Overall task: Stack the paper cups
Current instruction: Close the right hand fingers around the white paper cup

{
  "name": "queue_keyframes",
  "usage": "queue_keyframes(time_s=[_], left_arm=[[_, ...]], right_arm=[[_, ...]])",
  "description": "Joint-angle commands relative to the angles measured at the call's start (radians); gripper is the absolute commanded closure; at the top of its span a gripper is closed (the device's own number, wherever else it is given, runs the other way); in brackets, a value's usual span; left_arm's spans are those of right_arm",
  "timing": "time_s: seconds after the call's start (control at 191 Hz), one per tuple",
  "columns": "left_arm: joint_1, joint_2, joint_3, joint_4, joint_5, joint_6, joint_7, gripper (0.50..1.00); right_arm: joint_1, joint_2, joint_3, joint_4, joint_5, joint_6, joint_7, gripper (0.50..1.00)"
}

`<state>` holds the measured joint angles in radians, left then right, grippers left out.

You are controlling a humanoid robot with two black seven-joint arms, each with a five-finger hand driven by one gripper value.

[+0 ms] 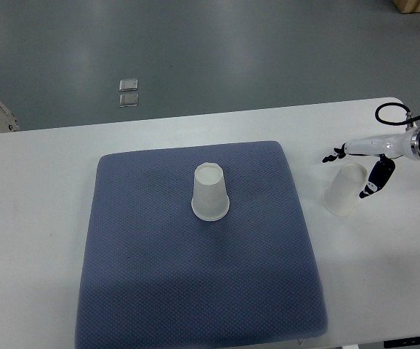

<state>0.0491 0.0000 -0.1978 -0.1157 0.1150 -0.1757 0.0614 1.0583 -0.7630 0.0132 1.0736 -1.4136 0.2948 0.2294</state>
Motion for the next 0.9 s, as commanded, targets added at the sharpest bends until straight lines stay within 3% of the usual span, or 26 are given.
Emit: queue_keyframes(time_s=[0.0, 0.193, 0.34, 0.554, 0.758, 0.894], left_arm=[[0.0, 0.0, 0.0, -0.001, 0.0, -0.001, 0.0, 0.5], [0.0, 0.0, 0.0, -0.001, 0.0, 0.001, 0.0, 0.5], [0.0, 0.0, 0.0, -0.001, 0.0, -0.001, 0.0, 0.5], [0.0, 0.0, 0.0, -0.001, 0.0, -0.001, 0.0, 0.5], [0.0, 0.0, 0.0, 0.001, 0.0, -0.001, 0.0, 0.5], [0.0, 0.0, 0.0, -0.001, 0.0, 0.001, 0.0, 0.5]], right_arm=[[-0.004, 0.019, -0.021, -0.018, -0.001, -0.036, -0.001, 0.587], [-0.004, 0.025, -0.047, -0.032, -0.001, -0.063, -0.001, 0.603], [-0.006, 0.031, -0.049, -0.04, -0.001, -0.069, -0.001, 0.697], [-0.011, 0.033, -0.062, -0.04, -0.002, -0.069, -0.001, 0.732], [-0.012, 0.033, -0.065, -0.041, -0.002, -0.069, -0.001, 0.734], [-0.011, 0.033, -0.07, -0.041, -0.002, -0.069, -0.001, 0.779]])
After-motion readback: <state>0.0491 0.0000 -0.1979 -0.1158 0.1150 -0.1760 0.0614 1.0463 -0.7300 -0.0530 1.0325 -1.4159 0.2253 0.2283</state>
